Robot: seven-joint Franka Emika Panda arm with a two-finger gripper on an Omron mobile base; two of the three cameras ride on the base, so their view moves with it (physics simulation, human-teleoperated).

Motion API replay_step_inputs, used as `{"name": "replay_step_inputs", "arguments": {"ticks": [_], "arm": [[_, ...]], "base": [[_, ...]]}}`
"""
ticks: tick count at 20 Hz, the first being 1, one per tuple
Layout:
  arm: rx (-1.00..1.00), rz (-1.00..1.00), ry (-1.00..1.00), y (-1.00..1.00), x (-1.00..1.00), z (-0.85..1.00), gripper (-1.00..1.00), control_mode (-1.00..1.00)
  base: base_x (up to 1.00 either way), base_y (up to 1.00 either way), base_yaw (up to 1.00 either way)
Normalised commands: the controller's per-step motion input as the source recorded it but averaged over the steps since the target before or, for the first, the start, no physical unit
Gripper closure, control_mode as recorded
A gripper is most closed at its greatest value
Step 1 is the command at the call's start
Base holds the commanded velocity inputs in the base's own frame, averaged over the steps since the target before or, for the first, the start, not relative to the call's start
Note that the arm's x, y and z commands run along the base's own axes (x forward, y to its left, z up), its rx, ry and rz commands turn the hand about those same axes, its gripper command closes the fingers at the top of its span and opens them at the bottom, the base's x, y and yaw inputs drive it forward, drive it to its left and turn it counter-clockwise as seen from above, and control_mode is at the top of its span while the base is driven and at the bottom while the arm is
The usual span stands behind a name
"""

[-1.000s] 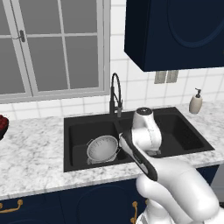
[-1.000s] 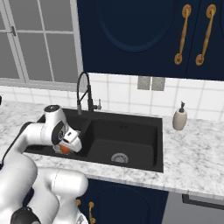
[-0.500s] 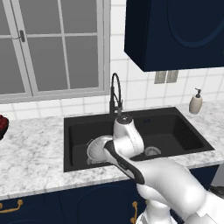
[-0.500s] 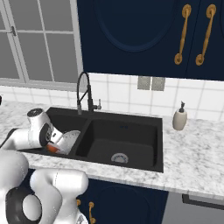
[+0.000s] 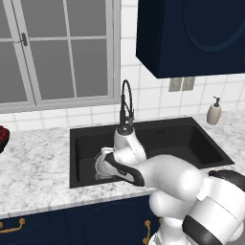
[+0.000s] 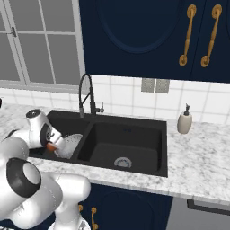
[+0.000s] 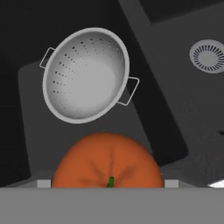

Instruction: Put the colander in the sink, put the orange in the colander, and turn on the sink faucet and pour water over the colander.

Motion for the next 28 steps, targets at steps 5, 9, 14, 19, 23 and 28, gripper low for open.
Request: {"name": "replay_step_inputs", "arguments": {"ticks": [5, 9, 14, 19, 23, 28], "arm": [[0.00, 0.00, 0.00, 0.05, 0.36, 0.00, 1.00, -1.00], [-0.04, -0.01, 0.00, 0.00, 0.20, -0.11, 1.00, -1.00], [-0.04, 0.00, 0.00, 0.00, 0.14, -0.28, 1.00, -1.00], [-0.03, 0.00, 0.00, 0.00, 0.13, -0.23, 1.00, -1.00], [-0.01, 0.00, 0.00, 0.01, 0.15, -0.26, 1.00, -1.00], [-0.02, 0.00, 0.00, 0.08, 0.13, -0.25, 1.00, -1.00]], "base": [[0.00, 0.00, 0.00], [0.00, 0.00, 0.00], [0.00, 0.00, 0.00], [0.00, 0.00, 0.00], [0.00, 0.00, 0.00], [0.00, 0.00, 0.00]]}}
